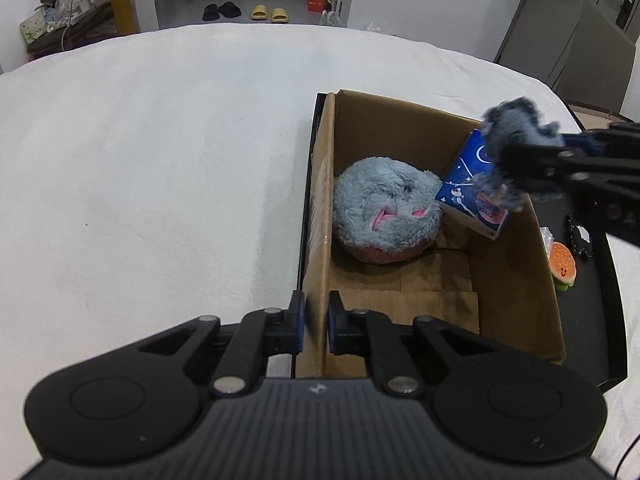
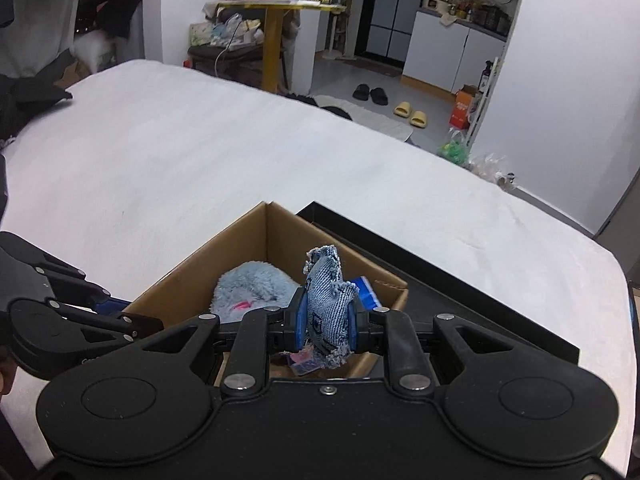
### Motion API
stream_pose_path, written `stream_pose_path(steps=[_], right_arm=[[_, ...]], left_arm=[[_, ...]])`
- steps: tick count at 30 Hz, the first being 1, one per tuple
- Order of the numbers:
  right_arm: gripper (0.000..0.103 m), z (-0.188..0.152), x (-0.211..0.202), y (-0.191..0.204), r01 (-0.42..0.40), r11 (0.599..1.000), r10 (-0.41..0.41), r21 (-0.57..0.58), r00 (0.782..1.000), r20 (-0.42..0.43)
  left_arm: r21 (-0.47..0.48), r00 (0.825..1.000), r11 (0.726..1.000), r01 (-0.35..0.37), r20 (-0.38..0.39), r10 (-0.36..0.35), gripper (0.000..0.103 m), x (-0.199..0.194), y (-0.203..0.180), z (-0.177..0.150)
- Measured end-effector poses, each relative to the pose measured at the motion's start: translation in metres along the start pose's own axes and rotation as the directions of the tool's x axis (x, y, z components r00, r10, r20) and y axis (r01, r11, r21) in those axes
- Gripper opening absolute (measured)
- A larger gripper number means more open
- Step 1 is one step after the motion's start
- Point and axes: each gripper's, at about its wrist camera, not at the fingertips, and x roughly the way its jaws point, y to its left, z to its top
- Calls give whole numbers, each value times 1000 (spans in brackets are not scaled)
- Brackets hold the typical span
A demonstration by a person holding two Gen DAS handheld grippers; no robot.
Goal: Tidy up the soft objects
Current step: 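Carry the cloth plush with the right gripper into the box and release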
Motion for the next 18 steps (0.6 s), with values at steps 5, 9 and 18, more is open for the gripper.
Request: stream_pose_path(steps=[5, 9, 18], right_arm=[[21, -3, 21, 7, 5, 1000, -6, -18, 998, -58], [34, -9, 35, 15, 13, 1000, -16, -26, 993, -118], [45, -19, 39, 26, 4, 999, -12, -44, 983, -181]], left_arm=[[-7, 1000, 1000, 27, -11, -27, 11, 1, 7, 1], [-5, 999, 999, 43, -16, -43, 11, 2, 9, 3], [-9, 997, 997, 70, -20, -71, 12, 5, 15, 3]])
